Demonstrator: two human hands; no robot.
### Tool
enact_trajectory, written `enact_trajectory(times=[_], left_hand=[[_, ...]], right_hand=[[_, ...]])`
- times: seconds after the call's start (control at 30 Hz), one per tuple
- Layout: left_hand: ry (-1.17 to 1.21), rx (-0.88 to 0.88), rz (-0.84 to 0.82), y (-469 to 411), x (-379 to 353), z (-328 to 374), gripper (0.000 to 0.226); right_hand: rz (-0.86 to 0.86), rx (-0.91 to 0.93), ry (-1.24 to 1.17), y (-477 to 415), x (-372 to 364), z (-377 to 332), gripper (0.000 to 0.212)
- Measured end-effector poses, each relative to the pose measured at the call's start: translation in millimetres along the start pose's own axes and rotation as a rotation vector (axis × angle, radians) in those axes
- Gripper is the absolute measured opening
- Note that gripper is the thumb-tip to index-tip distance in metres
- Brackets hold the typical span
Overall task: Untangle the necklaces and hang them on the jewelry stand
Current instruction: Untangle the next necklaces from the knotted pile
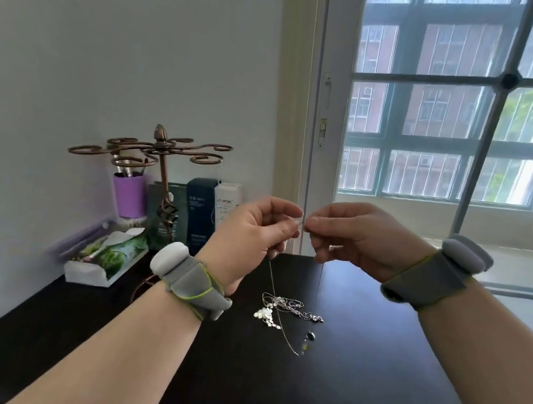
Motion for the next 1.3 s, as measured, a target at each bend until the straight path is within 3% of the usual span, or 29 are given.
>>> enact_trajectory(times=[0.2,0.53,0.93,1.3], left_hand=[[-0.099,0.028,0.026,29,33,16,0.01],[-0.054,-0.026,0.231,69,97,55,0.013],[-0.029,-0.045,0.354,95,186,69,0.011],[0.097,-0.045,0.519,75,239,75,0.013]], right_hand=[[-0.069,0.07,0.033,-9,-40,-31,0.007],[-0.207,0.119,0.21,-36,-108,-75,0.008],[-0.158,0.278,0.486,-83,-178,-120,0.006],[-0.1,0.287,0.617,-131,-201,-125,0.01]])
Point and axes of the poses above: each hand's wrist, its own y-axis away from the middle knuckle, its own x-axis out of the back of the hand, z = x × y, the point moved 9 cm from there along -y, towards the middle knuckle, and after that the axes turned 5 degrees about x, right-handed, at the moved point
